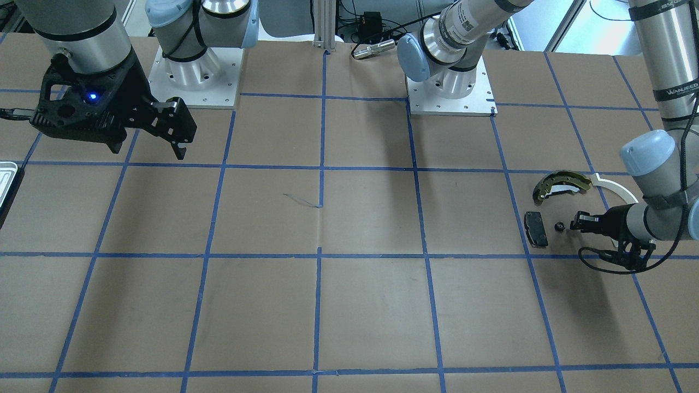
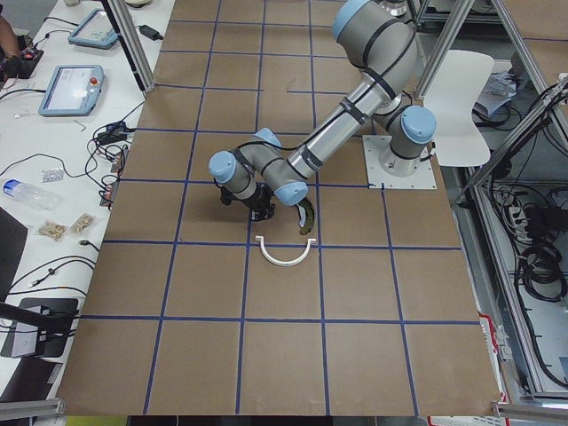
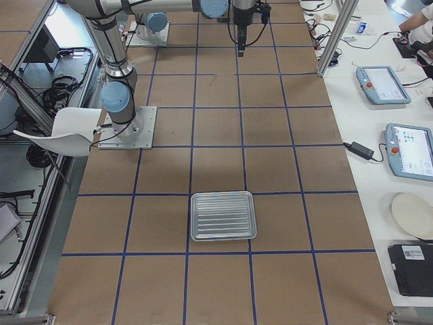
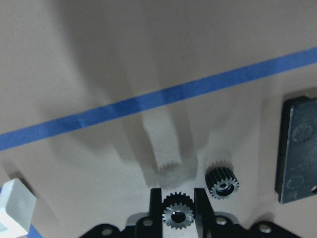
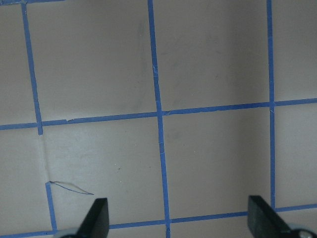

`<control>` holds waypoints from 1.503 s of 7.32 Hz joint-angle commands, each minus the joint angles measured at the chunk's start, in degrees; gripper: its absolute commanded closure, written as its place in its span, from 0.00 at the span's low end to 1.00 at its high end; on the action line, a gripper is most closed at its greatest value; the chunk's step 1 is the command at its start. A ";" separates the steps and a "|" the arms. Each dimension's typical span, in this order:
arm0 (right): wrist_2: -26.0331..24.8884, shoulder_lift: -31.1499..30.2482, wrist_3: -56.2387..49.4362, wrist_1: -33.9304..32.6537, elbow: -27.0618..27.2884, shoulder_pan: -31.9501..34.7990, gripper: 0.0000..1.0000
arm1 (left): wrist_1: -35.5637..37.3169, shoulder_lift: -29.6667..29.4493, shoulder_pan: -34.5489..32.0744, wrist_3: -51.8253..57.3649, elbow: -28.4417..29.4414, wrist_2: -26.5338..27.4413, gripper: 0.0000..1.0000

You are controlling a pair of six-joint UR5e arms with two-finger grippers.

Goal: Place bearing gear from tray to pile

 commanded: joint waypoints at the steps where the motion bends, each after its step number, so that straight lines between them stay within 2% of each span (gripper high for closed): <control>1: -0.47 -0.11 -0.45 0.00 0.19 0.00 0.00 | -0.62 0.19 0.00 0.07 0.04 -0.25 0.56; 4: -0.03 -0.20 -0.11 0.00 0.19 0.00 0.00 | -2.54 1.94 -0.61 -0.19 1.26 -0.16 0.55; 5: -0.38 -0.20 -0.45 0.00 0.19 0.00 0.00 | -3.43 3.60 -1.66 -2.37 2.23 -0.68 0.44; 6: -0.21 -0.11 -0.46 0.00 0.19 0.00 0.00 | -3.44 5.36 -2.72 -7.35 2.41 -5.12 0.15; 7: -0.64 -0.20 -0.46 0.00 0.19 0.00 0.00 | -3.44 7.55 -4.81 -11.75 2.59 -7.69 0.00; 9: -0.56 -0.20 -0.46 0.00 0.19 0.00 0.00 | -9.20 14.57 -13.32 -22.20 6.34 -7.63 0.00; 11: -0.29 -0.11 -0.46 -0.09 0.19 0.00 0.00 | -11.60 19.24 -22.37 -27.50 8.39 -7.20 0.00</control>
